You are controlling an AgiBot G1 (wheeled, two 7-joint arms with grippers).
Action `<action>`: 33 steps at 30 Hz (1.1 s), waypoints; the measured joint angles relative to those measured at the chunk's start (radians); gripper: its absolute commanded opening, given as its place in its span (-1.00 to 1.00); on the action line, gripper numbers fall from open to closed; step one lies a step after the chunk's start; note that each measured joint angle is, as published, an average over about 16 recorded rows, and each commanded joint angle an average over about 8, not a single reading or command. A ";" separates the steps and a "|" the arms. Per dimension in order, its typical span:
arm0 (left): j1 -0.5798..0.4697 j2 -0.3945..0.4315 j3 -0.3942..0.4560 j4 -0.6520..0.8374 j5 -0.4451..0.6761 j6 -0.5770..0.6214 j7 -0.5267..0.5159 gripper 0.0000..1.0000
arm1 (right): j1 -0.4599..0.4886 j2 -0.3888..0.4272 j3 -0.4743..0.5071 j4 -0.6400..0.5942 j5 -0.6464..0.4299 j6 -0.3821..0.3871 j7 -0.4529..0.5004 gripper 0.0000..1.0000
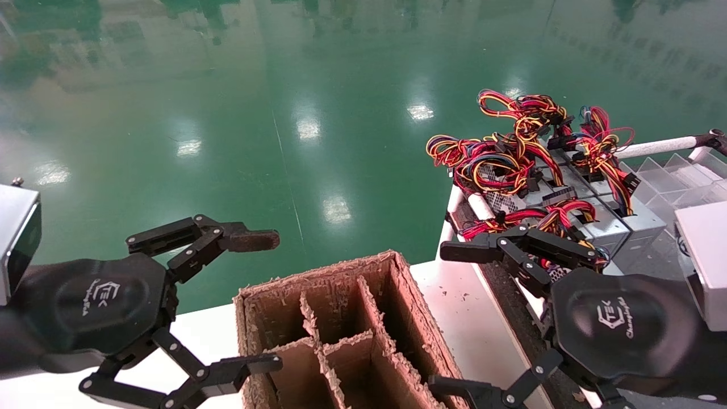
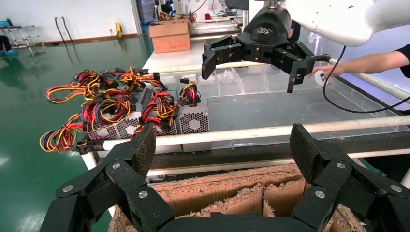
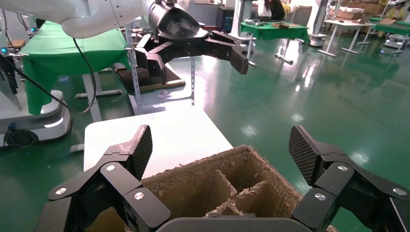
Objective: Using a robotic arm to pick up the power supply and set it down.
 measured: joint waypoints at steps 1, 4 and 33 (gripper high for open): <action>0.000 0.000 0.000 0.000 0.000 0.000 0.000 1.00 | 0.000 0.000 0.001 0.001 -0.001 0.000 0.000 1.00; 0.000 0.000 0.000 0.000 0.000 0.000 0.000 1.00 | 0.000 0.000 -0.001 -0.002 0.000 0.000 0.000 1.00; 0.000 0.000 0.000 0.000 0.000 0.000 0.000 1.00 | 0.006 0.003 -0.010 -0.020 0.008 -0.001 -0.003 1.00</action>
